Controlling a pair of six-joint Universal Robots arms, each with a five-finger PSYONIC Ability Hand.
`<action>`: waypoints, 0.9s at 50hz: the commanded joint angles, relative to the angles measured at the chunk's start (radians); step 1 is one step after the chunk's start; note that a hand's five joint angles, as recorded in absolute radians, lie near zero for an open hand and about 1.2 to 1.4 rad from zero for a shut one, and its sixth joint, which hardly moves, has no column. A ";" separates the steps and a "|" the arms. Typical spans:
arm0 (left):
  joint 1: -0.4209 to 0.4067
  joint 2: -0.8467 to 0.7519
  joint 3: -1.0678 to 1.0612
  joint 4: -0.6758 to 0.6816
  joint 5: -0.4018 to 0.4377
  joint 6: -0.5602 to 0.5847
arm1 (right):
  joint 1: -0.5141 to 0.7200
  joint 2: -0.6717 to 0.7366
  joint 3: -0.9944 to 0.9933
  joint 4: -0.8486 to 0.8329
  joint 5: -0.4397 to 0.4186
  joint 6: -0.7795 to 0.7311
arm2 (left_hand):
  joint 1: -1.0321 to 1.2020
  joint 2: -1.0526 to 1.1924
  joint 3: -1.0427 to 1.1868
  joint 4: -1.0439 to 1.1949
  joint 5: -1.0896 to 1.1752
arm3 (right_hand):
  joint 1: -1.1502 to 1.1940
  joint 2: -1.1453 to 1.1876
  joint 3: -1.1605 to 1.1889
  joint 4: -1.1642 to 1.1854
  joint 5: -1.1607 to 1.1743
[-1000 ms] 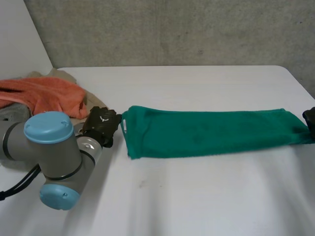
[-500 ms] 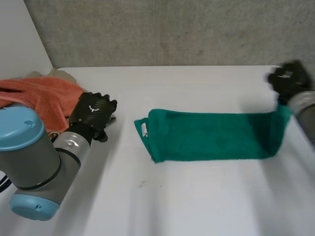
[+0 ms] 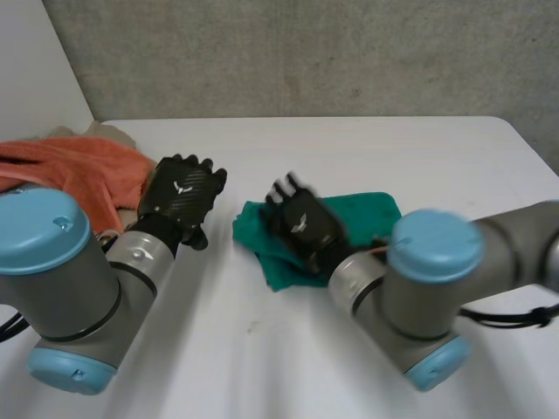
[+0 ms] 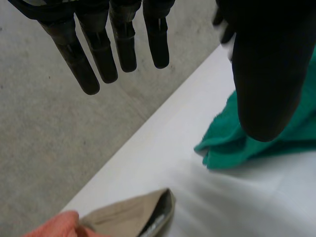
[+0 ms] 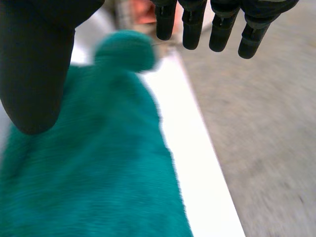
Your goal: Fold the laundry.
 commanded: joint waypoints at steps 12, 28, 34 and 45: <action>-0.114 -0.043 0.061 -0.001 -0.052 0.000 | -0.374 -0.030 0.132 0.223 -0.032 0.205 | -0.034 -0.028 -0.028 -0.017 -0.011 | -0.005 0.008 0.012 0.012 -0.006; -0.072 0.024 0.050 -0.005 -0.060 -0.004 | -0.126 -0.151 0.085 0.000 0.066 0.111 | -0.066 -0.060 -0.060 -0.049 -0.043 | 1.174 1.187 1.191 1.191 1.173; -0.055 0.025 0.047 -0.004 -0.061 -0.015 | 0.021 -0.032 0.039 -0.030 -0.087 0.070 | -0.084 -0.078 -0.078 -0.067 -0.061 | 1.174 1.187 1.191 1.191 1.173; -0.055 -0.026 0.121 0.030 -0.083 -0.072 | 0.005 0.088 -0.193 0.119 -0.009 0.406 | -0.084 -0.078 -0.078 -0.067 -0.061 | -0.048 -0.035 -0.030 -0.031 -0.048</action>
